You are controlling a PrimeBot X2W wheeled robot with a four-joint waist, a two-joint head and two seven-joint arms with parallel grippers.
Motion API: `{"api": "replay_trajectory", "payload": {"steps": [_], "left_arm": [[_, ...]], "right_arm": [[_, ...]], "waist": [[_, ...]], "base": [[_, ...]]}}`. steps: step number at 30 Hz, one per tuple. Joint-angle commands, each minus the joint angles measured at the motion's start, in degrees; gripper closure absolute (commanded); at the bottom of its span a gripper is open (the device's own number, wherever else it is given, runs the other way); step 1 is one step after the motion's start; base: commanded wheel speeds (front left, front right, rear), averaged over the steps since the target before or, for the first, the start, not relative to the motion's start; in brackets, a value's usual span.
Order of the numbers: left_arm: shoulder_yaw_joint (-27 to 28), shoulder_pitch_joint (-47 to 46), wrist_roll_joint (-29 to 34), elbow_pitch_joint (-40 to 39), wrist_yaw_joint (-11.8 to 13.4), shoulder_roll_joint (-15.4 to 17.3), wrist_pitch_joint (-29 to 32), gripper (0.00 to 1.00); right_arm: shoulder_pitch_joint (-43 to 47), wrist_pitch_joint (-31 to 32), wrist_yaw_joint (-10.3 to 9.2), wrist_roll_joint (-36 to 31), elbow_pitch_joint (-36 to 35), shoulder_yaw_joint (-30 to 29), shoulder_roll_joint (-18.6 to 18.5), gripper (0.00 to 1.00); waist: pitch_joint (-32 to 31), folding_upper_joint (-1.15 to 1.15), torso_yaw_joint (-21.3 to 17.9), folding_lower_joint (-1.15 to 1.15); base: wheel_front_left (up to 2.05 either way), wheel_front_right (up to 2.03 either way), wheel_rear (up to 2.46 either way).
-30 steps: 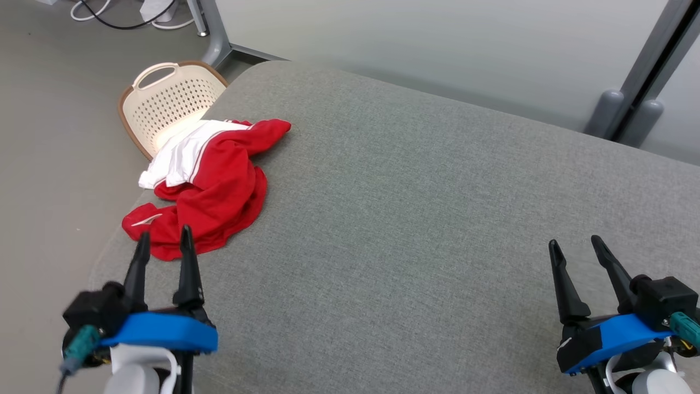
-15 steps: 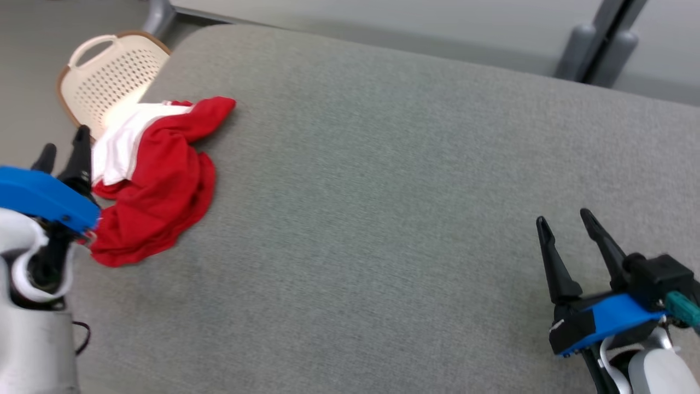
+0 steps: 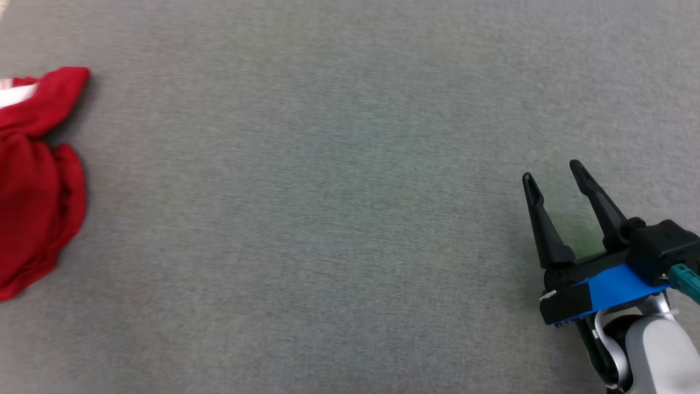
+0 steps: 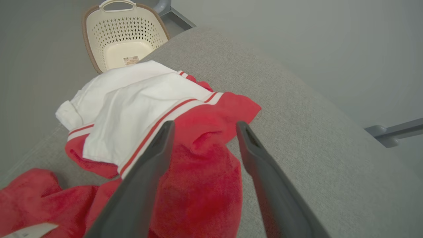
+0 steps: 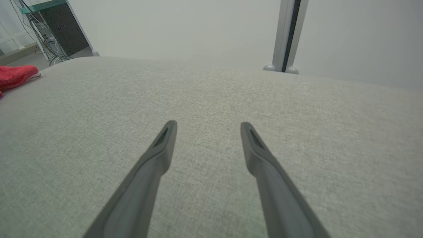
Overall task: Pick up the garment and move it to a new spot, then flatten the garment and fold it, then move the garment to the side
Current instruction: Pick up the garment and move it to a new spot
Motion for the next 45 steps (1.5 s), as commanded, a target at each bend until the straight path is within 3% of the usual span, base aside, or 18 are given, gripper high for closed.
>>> {"api": "replay_trajectory", "payload": {"steps": [1, 3, 10, 11, 12, 13, 24, 28, 37, 45], "left_arm": [[0.2, 0.7, 0.0, 0.2, 0.4, 0.5, 0.3, 0.0], [0.4, 1.8, 0.9, 1.4, 1.3, 1.7, 1.1, 0.0], [-2.0, 7.2, 5.9, 7.4, 8.0, 4.1, 6.7, 0.0], [-2.3, 7.6, 6.0, 7.6, 7.8, 4.1, 7.2, 0.0], [-2.5, 7.6, 6.3, 7.5, 7.6, 4.3, 6.8, 0.82], [-2.7, 7.5, 6.5, 7.4, 7.1, 4.7, 6.5, 1.0], [-6.5, -0.3, 8.6, -2.9, 1.9, 8.1, 3.3, 1.0], [-9.9, -4.7, 9.0, -8.1, 0.2, 7.2, 3.6, 1.0], [-20.1, -13.8, 7.2, -16.8, -3.2, -1.0, 6.4, 1.0], [-28.9, -16.8, 6.4, -17.9, -5.3, -9.0, 6.7, 1.0]], "right_arm": [[-0.8, 0.0, 0.03, -0.2, -0.4, -0.1, -0.1, 0.0], [-1.2, -0.1, 0.03, -0.3, -0.9, 0.1, 0.0, 0.0], [-0.6, -0.6, 0.03, 0.3, -0.6, -0.4, 0.3, 0.0], [-0.4, -0.7, 0.03, 0.4, -0.4, -0.5, 0.5, 0.0], [-0.2, -0.8, 0.03, 0.4, -0.1, -0.6, 0.6, 0.0], [0.0, -0.9, 0.03, 0.3, 0.2, -0.7, 0.7, 0.0], [2.0, -3.0, 0.03, 2.4, 5.0, 0.9, 2.1, 0.0], [2.8, -3.4, 0.03, 2.9, 6.3, 1.3, 2.6, 0.0], [3.6, -4.0, 0.03, 3.7, 7.6, 2.1, 3.5, 0.0], [2.6, -4.1, 0.02, 3.5, 7.4, 2.1, 3.9, 0.0]], "waist": [[2.8, 0.0, -3.0, -0.01], [3.4, 0.0, -4.3, -0.01], [2.3, 0.0, -7.0, -0.01], [1.7, 0.0, -7.1, -0.01], [1.2, 0.0, -7.0, -0.01], [0.3, 0.0, -7.0, -0.01], [-11.3, 0.0, -5.2, -0.01], [-15.1, 0.0, -5.4, -0.01], [-19.1, 0.0, -9.1, -0.01], [-17.9, 0.0, -16.1, -0.01]], "base": [[0.0, 0.0, 0.0], [0.0, 0.0, 0.0], [0.0, 0.0, 0.0], [0.0, 0.0, 0.0], [0.0, 0.0, 0.0], [0.0, 0.0, 0.0], [0.0, 0.0, 0.0], [0.0, 0.0, 0.0], [0.0, 0.0, 0.0], [0.0, 0.0, 0.0]]}}
